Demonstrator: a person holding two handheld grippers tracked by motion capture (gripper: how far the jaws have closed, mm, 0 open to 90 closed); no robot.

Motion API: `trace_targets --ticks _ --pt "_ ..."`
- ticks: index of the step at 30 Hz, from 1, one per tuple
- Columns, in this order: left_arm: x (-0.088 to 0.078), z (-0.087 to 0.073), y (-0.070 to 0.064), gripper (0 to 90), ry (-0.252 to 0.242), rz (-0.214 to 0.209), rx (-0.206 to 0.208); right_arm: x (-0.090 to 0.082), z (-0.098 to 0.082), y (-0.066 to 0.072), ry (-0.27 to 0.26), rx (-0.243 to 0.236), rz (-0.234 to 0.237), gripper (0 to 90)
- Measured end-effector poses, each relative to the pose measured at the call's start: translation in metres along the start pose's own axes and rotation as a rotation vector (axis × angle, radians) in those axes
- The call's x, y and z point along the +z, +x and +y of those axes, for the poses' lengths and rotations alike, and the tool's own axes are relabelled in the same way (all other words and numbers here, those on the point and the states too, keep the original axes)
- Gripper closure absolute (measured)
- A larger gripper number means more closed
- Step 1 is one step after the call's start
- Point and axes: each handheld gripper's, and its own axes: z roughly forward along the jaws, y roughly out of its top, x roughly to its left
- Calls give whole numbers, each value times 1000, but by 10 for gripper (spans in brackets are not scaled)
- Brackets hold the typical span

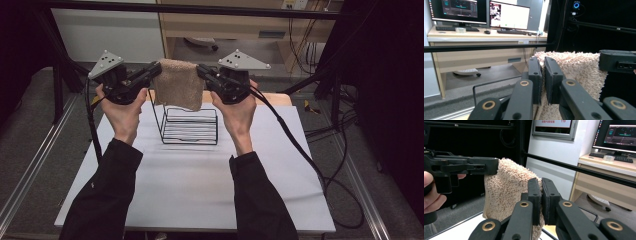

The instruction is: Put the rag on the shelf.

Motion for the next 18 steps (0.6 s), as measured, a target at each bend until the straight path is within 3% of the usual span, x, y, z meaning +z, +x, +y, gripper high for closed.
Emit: trace_targets --ticks 18 --pt "16 10 10 843 -15 28 -11 17 6 -12 -18 27 -7 863"
